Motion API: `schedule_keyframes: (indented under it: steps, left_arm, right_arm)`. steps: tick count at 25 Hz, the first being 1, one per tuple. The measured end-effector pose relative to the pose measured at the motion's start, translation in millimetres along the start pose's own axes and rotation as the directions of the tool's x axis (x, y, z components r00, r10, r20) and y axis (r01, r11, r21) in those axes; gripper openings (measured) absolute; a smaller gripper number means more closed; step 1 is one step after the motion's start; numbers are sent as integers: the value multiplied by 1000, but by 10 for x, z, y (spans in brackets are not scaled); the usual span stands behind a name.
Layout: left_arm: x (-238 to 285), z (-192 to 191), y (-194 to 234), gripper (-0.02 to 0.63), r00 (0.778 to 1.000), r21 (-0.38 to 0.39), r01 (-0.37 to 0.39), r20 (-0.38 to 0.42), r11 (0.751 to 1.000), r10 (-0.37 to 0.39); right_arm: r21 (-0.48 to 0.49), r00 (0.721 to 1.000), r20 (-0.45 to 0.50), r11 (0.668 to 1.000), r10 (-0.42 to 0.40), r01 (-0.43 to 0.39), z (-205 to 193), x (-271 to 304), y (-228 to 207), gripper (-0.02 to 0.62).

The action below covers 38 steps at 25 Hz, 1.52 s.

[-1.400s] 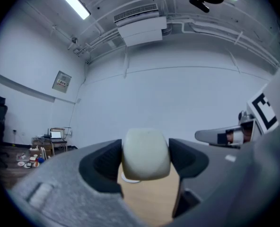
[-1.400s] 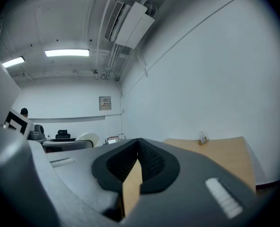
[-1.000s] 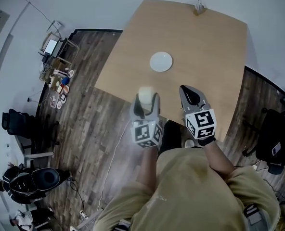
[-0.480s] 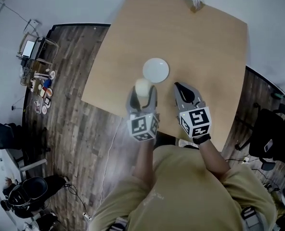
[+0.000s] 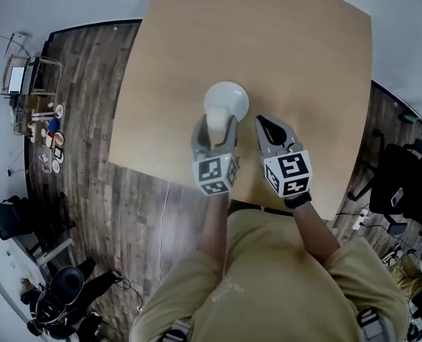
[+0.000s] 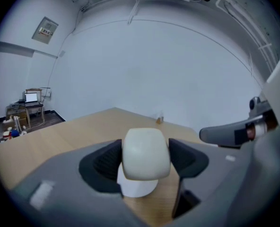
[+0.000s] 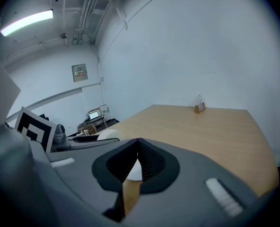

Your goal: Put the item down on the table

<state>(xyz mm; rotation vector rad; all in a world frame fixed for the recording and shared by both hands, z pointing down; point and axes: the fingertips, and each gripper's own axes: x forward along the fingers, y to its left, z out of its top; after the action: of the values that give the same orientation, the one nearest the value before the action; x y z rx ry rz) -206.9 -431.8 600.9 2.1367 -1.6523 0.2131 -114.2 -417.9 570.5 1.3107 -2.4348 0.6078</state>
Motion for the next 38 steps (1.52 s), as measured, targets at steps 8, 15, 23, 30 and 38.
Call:
schedule_keyframes:
  steps: [8,15,23,30,38]
  left_arm:
    - [706,-397,246,310,993,72,20,-118,997,-11]
    - [1041,-790,279,310,977,119,27,-214,993,-1]
    - [1199,-1050,337,310,949,199,33,-314,980,32]
    - [1185,-1139,320,316,942,192,20,-332,981,45]
    - [962,-936,207,357,954,179,9,-295,984,45]
  right_arm:
    - [51,994,-89,997,-58,63,-241,465,-414,5]
    - [102,990,-128,992,-65,79,-392,690,-673,5]
    - [113,988,-149,992,-43,60,-406,829,-643,5]
    - [110,990,-132,992,-45,60,-362,752,-679,5]
    - [93,995,-89,994,-39,47,-209,499,-577,5]
